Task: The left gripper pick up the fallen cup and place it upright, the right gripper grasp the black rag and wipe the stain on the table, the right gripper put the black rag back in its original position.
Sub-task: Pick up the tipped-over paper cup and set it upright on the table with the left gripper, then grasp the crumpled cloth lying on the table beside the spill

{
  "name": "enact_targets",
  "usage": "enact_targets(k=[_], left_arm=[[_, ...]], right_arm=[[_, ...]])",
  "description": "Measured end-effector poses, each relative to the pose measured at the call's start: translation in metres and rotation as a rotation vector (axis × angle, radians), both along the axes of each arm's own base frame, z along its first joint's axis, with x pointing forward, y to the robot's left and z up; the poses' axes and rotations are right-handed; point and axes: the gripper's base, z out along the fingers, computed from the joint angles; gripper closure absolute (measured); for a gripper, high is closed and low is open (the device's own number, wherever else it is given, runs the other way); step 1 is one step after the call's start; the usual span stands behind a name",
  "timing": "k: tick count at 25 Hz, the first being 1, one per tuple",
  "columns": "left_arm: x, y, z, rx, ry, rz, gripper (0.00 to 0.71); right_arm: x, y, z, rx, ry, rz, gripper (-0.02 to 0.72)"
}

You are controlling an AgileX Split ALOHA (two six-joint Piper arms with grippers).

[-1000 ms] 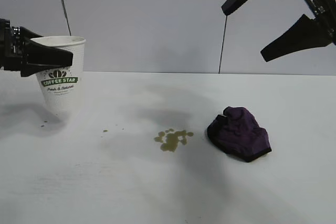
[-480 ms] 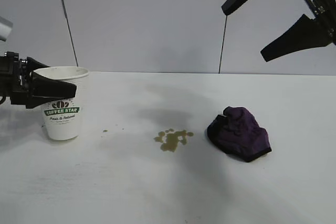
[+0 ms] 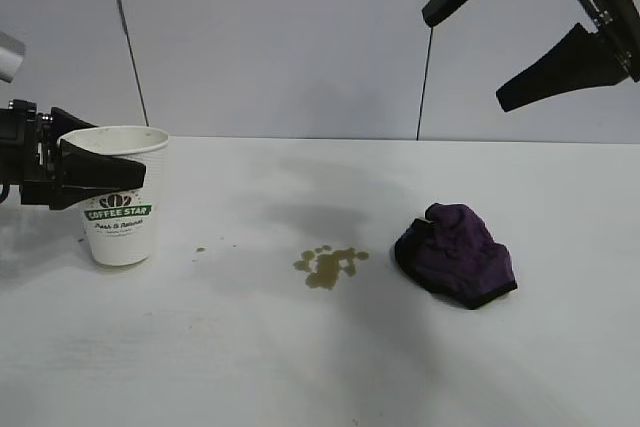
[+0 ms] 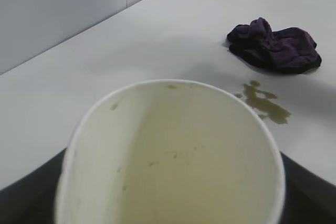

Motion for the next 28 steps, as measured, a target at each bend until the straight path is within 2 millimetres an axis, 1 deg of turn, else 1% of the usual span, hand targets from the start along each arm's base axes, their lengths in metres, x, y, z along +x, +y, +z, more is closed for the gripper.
enact_targets(k=[5, 10, 14, 17, 20, 23, 24, 25, 27, 28], left_arm=[[-0.003, 0.000, -0.003, 0.028, 0.011, -0.033, 0.018], [-0.009, 0.001, -0.012, 0.112, 0.088, -0.084, 0.017], [-0.013, 0.001, -0.013, 0.136, 0.131, -0.103, 0.016], [-0.016, 0.006, -0.010, 0.238, 0.164, -0.117, 0.016], [-0.020, 0.015, -0.002, 0.401, 0.197, -0.111, 0.016], [-0.022, 0.027, 0.012, 0.560, 0.251, -0.033, 0.016], [-0.022, 0.031, 0.019, 0.593, 0.281, 0.024, 0.016], [-0.022, 0.036, 0.025, 0.610, 0.320, 0.110, 0.016], [-0.021, 0.044, 0.045, 0.628, 0.360, 0.298, 0.016], [-0.021, 0.048, 0.056, 0.609, 0.383, 0.404, 0.016]], right_arm=[[0.001, 0.000, 0.000, -0.002, -0.008, -0.009, 0.114], [0.001, 0.000, 0.000, -0.002, -0.008, -0.009, 0.114], [0.001, 0.000, 0.000, -0.002, -0.008, -0.009, 0.114], [0.001, 0.000, 0.000, -0.002, -0.008, -0.009, 0.114], [0.001, 0.000, 0.000, -0.002, -0.008, -0.009, 0.114], [0.001, 0.000, 0.000, -0.001, -0.008, -0.009, 0.114], [0.001, 0.000, 0.000, -0.001, -0.008, -0.009, 0.114], [0.001, 0.000, 0.000, 0.000, -0.008, -0.009, 0.114], [0.001, 0.000, 0.000, 0.001, -0.008, -0.010, 0.114], [0.001, 0.000, 0.000, 0.002, -0.008, -0.010, 0.114]])
